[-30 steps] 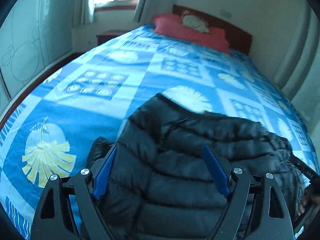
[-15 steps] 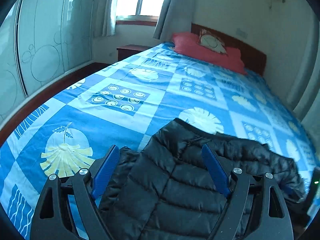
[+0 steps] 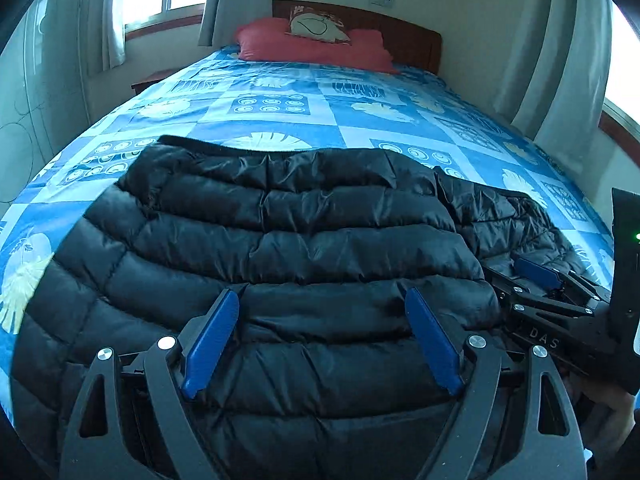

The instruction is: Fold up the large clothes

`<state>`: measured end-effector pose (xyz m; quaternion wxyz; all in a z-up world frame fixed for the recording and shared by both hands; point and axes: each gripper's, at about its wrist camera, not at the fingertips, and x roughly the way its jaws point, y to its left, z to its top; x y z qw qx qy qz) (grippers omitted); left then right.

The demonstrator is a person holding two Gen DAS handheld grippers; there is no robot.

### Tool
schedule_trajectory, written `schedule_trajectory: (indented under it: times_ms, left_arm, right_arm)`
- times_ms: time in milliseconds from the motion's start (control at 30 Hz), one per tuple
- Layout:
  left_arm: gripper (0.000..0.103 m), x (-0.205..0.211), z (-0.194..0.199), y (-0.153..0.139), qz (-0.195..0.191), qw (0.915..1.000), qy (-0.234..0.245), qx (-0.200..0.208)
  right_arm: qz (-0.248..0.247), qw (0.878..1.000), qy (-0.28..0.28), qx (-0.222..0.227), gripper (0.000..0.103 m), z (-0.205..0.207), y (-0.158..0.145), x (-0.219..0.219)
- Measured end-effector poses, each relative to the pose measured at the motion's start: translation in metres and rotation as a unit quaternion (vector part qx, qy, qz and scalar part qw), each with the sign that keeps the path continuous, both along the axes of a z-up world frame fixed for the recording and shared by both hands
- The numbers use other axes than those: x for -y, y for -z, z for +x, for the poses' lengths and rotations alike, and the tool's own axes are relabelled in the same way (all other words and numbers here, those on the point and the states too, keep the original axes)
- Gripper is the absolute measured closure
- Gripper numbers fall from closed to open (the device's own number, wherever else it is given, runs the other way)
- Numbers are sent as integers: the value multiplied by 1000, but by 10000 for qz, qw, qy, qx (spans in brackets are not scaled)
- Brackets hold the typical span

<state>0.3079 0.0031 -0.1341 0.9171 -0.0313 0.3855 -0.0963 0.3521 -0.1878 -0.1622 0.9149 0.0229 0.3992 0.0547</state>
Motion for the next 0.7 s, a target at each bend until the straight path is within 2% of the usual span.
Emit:
schedule_trajectory:
  times_ms: [300,700]
  left_arm:
    - [17,-1,5,17,-40,10000,36,26]
    - [17,-4,5,16,-2,10000,45,-22]
  right_arm:
    - [-173,9997,108,98,34,3,10,-5]
    - [-209,9997,118,86,33,2,8,-6]
